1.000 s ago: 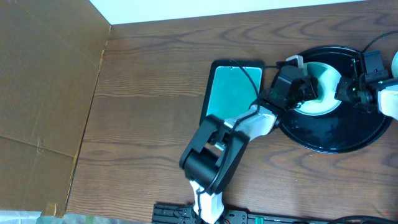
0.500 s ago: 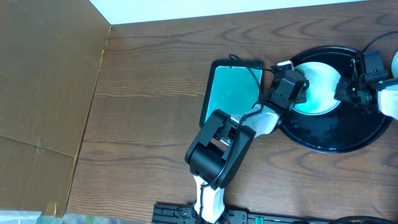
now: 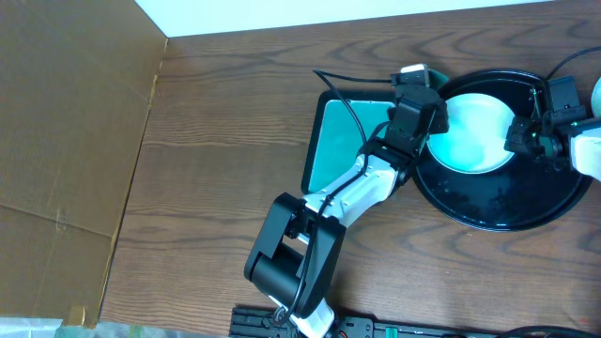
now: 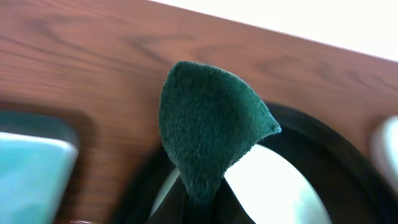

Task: Clean dirty plates on tray and stack at the side
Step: 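Scrub the plate again with the left-held sponge, then return the left gripper with sponge to the water tray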

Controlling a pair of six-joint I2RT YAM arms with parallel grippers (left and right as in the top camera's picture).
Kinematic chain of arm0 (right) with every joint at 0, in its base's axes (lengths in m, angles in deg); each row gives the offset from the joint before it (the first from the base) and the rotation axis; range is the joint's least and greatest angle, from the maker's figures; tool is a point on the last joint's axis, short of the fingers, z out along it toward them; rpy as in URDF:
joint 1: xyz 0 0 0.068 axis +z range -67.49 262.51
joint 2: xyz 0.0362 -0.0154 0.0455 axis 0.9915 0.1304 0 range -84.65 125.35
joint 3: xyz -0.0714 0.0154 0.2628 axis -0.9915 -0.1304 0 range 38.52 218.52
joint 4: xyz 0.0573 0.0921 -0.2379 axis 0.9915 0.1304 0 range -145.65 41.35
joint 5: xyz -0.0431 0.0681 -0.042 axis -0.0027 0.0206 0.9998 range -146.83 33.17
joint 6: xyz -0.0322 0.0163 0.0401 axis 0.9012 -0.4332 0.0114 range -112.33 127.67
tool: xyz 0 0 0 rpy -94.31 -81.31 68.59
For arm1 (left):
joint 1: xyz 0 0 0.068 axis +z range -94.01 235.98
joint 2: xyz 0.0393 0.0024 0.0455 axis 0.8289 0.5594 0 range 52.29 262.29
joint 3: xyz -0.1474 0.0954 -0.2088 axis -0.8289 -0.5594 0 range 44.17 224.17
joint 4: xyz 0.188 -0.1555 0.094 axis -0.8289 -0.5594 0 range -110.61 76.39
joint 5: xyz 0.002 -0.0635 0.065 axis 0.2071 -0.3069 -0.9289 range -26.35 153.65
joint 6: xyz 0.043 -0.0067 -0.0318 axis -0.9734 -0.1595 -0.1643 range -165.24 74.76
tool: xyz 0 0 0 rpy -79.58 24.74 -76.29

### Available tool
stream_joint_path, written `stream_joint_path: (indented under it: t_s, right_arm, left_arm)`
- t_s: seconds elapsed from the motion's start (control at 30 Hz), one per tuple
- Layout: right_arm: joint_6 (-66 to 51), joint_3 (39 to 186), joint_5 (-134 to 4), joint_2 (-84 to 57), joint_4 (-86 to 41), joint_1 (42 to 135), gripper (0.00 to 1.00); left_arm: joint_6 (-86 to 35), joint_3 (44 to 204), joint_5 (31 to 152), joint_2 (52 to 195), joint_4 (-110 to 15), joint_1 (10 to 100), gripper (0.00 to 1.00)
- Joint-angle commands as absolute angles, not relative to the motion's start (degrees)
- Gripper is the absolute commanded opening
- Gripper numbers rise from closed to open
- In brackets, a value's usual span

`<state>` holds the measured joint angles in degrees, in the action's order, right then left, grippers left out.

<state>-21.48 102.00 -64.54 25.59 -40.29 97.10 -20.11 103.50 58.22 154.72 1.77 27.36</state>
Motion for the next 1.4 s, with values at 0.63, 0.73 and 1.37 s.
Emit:
stream_joint_path:
  t_s: [0.63,0.73,1.37]
  right_arm:
    - [-21.83,102.11,-62.66,27.05,-39.61,97.93,0.01]
    - [-21.35,102.11,-62.66,27.05,-39.61,97.93,0.01]
    - [-20.52,102.11,-62.66,27.05,-39.55,97.93,0.01]
  left_arm:
    - [-21.10,103.15,56.86,171.55,8.67,25.88,0.07]
    - [-24.20,103.15,54.52,170.35,7.04,26.90,0.08]
    - [-23.57,103.15,64.38,148.42,-7.65,31.08,0.07]
